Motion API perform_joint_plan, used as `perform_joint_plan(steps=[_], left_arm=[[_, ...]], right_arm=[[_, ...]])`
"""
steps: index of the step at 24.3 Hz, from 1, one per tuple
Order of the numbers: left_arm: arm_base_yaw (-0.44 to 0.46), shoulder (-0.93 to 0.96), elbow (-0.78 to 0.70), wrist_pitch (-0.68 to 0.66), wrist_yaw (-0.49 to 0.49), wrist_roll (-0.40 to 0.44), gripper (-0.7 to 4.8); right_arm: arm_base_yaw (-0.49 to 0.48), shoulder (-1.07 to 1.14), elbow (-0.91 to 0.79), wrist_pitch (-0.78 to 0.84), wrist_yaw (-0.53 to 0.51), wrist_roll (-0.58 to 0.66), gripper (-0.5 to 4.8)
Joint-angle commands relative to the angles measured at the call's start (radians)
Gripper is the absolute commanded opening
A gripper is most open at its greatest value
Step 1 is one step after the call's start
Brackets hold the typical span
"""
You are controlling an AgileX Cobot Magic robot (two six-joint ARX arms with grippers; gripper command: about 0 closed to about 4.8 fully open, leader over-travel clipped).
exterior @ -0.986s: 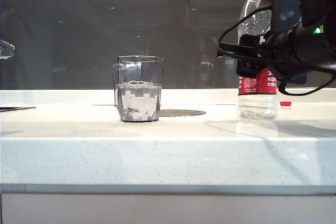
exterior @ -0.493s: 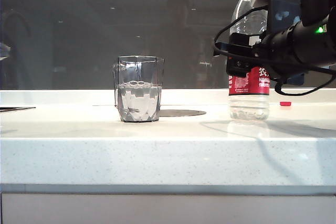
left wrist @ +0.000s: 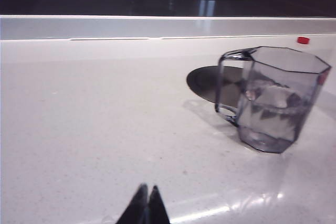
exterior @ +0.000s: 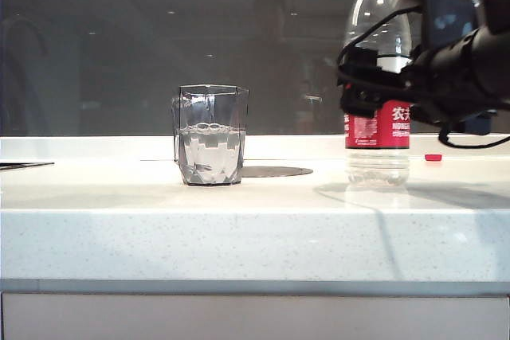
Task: Pick up the mineral water bottle on the table and pour water into the mug until it's half full.
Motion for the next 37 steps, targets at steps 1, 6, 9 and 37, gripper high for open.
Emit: perform_joint_plan(steps=[1, 6, 9, 37], left_arm=[[0.005, 0.000, 0.003, 0.006, 0.005, 0.002, -0.04], [0.017, 0.000, 0.003, 0.006, 0.004, 0.002, -0.04], [0.064, 0.000, 0.003, 0.006, 0.005, 0.002, -0.04], [0.291, 0.000, 0.003, 0.006, 0.004, 0.002, -0.04]], right_arm=[[0.010, -0.078, -0.036, 0.018, 0.002, 0.003, 4.79], [0.053, -0.148, -0.058, 0.002, 0.018, -0.009, 4.79], [0.100, -0.166, -0.058, -0.038, 0.085, -0.008, 4.79], [0.700, -0.594, -0.058, -0.393, 0.769, -0.137, 3.71]])
